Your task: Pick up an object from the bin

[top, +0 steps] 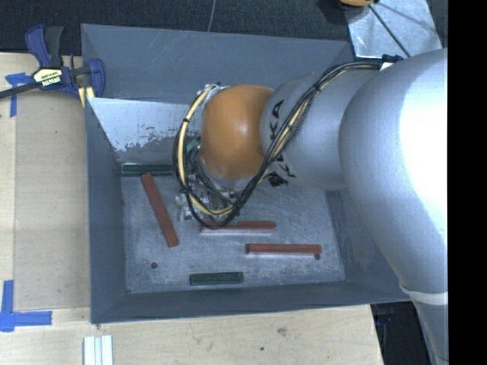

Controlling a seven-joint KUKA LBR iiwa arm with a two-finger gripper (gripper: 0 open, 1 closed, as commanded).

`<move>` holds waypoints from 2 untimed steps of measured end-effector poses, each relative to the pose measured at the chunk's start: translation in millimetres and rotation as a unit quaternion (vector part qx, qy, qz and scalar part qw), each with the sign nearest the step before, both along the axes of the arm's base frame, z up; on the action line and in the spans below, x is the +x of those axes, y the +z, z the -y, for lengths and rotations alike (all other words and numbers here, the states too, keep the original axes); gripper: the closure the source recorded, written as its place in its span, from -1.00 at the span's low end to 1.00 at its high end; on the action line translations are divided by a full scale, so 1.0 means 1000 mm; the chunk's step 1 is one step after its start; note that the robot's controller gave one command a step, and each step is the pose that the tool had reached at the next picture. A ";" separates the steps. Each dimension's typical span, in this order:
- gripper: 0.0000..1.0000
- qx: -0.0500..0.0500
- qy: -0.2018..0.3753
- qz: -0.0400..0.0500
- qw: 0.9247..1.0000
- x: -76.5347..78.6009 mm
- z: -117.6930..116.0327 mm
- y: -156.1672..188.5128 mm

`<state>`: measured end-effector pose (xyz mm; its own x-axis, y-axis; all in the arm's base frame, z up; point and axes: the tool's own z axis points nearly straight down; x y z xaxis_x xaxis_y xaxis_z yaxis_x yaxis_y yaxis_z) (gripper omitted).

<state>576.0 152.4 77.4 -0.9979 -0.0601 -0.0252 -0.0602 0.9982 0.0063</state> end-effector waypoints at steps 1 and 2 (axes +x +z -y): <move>-1.00 -0.001 0.000 -0.003 1.000 -0.002 0.000 -0.002; -1.00 -0.001 -0.001 -0.003 1.000 -0.002 0.000 -0.002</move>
Offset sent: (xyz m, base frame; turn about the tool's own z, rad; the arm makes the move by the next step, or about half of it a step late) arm 0.0000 0.0000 0.0000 0.0000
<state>574.4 151.9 75.6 -0.9981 -0.0590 -0.0186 -0.0592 0.9982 0.0052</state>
